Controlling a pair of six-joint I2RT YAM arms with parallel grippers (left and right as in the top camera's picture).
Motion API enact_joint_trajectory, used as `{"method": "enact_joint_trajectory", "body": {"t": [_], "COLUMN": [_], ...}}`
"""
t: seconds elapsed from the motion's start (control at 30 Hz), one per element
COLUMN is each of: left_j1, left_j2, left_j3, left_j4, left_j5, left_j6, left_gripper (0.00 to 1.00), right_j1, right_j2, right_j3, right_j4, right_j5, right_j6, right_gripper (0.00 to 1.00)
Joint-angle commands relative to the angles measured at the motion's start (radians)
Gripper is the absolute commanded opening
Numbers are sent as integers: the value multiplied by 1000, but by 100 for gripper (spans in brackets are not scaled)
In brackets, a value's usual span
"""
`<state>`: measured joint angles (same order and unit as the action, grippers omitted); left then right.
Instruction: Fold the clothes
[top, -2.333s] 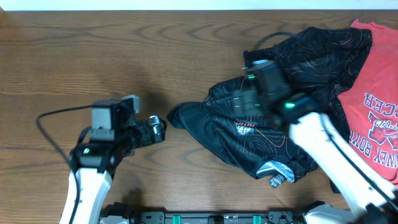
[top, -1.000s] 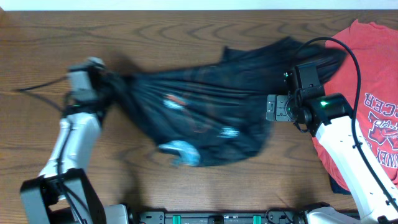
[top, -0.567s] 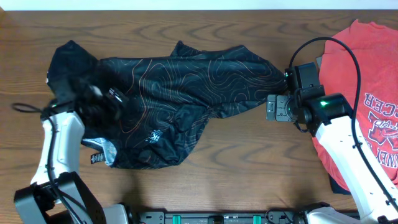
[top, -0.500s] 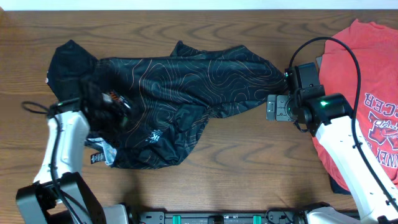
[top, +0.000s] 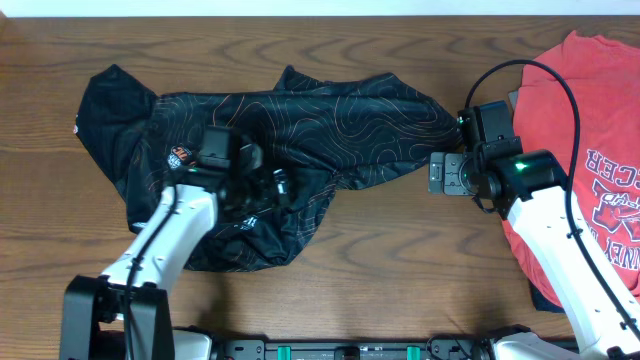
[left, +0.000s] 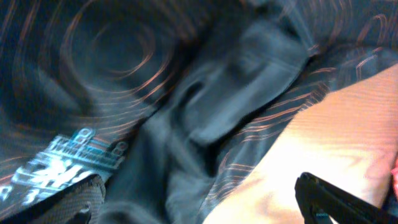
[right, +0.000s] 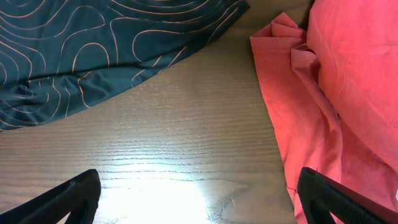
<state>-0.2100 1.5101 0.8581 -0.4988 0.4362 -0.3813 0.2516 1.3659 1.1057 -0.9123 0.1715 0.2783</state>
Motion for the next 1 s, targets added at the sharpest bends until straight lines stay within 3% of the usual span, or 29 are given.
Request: {"method": "enact_joint_trajectory", "body": {"t": [0.0, 0.2, 0.33, 0.53, 0.6, 0.7, 0.73, 0.83, 0.97], "left_j1": [-58, -109, -124, -147, -148, -148, -148, -148, -152], "left_j2": [1, 29, 71, 149, 163, 164, 161, 139, 57], "left_j3": [-5, -5, -5, -5, -5, -3, -3, -3, -3], "left_j4": [38, 69, 68, 91, 98, 101, 100, 89, 26], "left_j5": [-158, -220, -217, -217, -217, -214, -199, -69, 364], "left_j6": [21, 16, 6, 3, 3, 3, 3, 3, 2], "left_gripper": [96, 84, 70, 70, 55, 12, 6, 6, 6], "right_j1": [-9, -9, -9, -9, -9, -9, -9, -9, -9], "right_j2": [-6, -6, -6, -6, -6, -6, -6, -6, -6], "right_j3": [5, 5, 5, 5, 5, 5, 5, 5, 5], "right_j4": [-1, -8, -8, -11, -14, -17, -16, -16, -16], "right_j5": [-4, -3, -4, -4, -4, -3, -3, -3, -3], "right_j6": [14, 13, 13, 13, 13, 13, 13, 13, 13], "right_gripper": [99, 99, 99, 99, 99, 99, 99, 99, 99]}}
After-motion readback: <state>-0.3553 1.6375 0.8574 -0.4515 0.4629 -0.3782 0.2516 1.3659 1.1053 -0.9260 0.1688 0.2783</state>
